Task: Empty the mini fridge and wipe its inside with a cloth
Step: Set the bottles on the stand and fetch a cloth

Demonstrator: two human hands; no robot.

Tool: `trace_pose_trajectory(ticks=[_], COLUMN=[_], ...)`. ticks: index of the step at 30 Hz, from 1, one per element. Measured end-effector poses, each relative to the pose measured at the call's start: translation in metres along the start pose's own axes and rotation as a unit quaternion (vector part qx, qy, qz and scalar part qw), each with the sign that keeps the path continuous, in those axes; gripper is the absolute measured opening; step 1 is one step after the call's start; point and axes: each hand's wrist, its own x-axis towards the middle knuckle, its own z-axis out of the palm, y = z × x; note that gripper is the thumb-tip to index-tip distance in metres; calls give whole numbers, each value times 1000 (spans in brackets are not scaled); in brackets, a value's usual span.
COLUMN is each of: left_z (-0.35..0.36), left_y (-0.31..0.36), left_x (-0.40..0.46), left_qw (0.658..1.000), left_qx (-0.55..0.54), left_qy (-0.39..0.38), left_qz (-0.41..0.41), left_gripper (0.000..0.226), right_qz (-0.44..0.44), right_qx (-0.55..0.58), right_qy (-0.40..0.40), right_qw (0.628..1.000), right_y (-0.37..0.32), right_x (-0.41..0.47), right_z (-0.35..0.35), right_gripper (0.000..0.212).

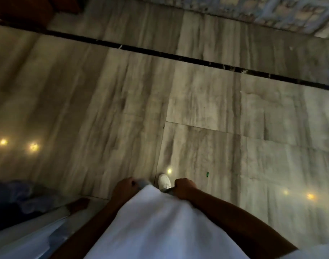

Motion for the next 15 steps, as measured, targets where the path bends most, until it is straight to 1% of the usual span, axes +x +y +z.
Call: trace_pose_trajectory(ticks=[2, 4, 9, 11, 13, 15], left_z=[-17, -31, -72, -97, -123, -146], left_y=[6, 12, 0, -12, -19, -30], left_x=[16, 32, 78, 99, 115, 129], left_qw=[999, 999, 999, 997, 996, 994], left_qx=[-25, -34, -16, -32, -33, -47], left_qy=[24, 26, -9, -28, -51, -64], left_qz=[-6, -15, -47, -59, -66, -79], left_gripper=[31, 29, 32, 34, 28, 21], right_qz=[-7, -18, -16, -23, -34, -55], right_qx=[-27, -49, -72, -81, -100, -125], right_qy=[-10, -22, -39, -22, -5, 34], right_qw=[1000, 998, 996, 996, 994, 990], right_y=[-11, -21, -60, -83, -113, -143], right_x=[14, 27, 67, 83, 93, 107], right_z=[-20, -38, -83, -108, -140, -170], right_gripper=[41, 42, 39, 38, 38, 39])
